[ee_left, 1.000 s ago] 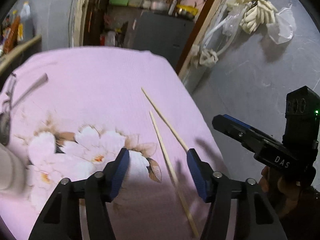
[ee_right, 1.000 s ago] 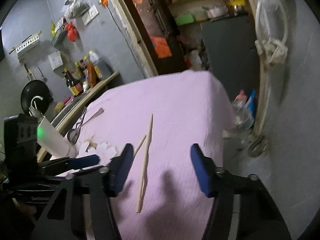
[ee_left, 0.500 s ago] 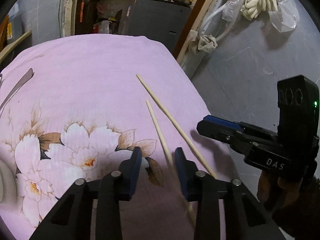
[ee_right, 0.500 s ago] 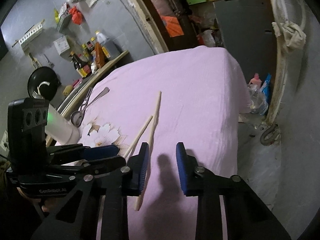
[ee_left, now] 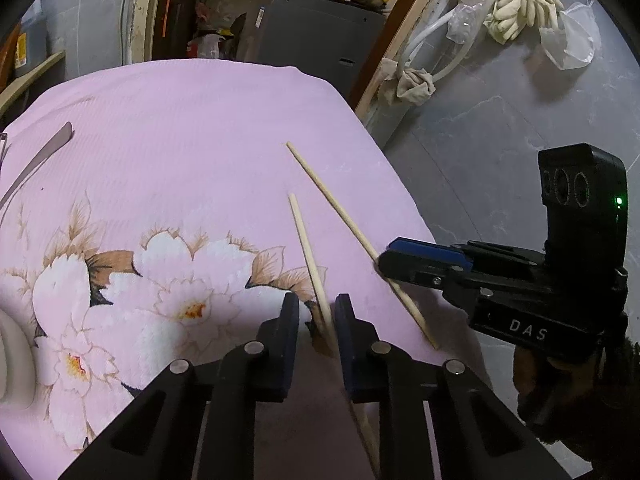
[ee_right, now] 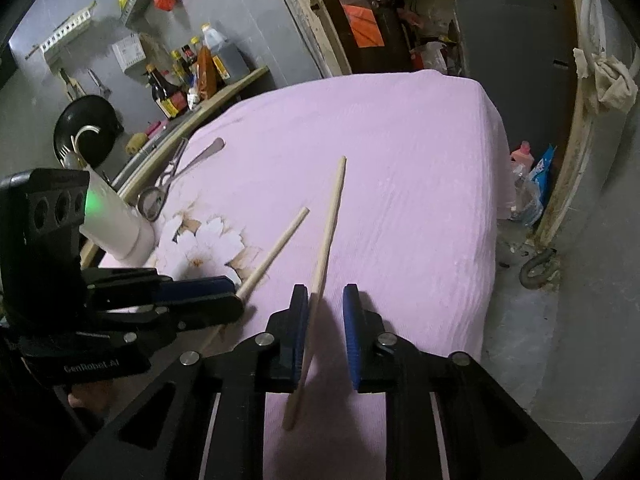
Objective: Organize utensils
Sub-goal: 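Close the right tool on a chopstick while the left tool closes on another chopstick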
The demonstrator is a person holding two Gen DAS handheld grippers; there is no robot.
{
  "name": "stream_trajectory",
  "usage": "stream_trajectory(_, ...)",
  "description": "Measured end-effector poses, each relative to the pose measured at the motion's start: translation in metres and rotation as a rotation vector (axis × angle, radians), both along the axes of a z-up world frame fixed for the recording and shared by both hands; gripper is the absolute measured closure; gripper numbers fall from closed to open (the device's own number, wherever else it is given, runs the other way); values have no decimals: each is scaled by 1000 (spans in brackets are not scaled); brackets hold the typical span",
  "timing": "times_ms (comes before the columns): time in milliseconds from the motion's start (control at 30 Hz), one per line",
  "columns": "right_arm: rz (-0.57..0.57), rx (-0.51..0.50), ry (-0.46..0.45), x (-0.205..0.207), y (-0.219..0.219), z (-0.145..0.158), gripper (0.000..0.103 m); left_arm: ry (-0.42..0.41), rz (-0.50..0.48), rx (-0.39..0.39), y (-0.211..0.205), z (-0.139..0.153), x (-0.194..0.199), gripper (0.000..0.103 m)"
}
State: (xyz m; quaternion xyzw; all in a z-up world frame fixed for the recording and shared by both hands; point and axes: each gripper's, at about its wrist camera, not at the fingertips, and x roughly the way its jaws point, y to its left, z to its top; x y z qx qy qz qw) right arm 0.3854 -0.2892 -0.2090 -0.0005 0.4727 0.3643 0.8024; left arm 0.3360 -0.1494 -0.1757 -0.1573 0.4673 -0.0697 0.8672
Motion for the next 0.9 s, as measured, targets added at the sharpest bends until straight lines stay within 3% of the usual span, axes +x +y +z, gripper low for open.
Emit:
stream_trajectory(100, 0, -41, 11, -6, -2, 2, 92, 13, -5, -2, 0, 1, 0, 86)
stream_trajectory(167, -5, -49, 37, -12, -5, 2, 100, 28, -14, -6, 1, 1, 1, 86)
stream_trajectory(500, -105, -45, 136, -54, -29, 6, 103, 100, -49, -74, 8, -1, 12, 87)
stream_trajectory(667, -122, -41, 146, -44, -25, 5, 102, 126, -60, -97, 6, -3, 21, 87)
stream_trajectory(700, -117, -47, 140, -42, -23, 5, 102, 134, -62, -83, 4, -3, 22, 94)
stream_trajectory(900, -85, -67, 135, -20, -1, 6, 102, 172, -5, -88, 12, -2, 16, 98)
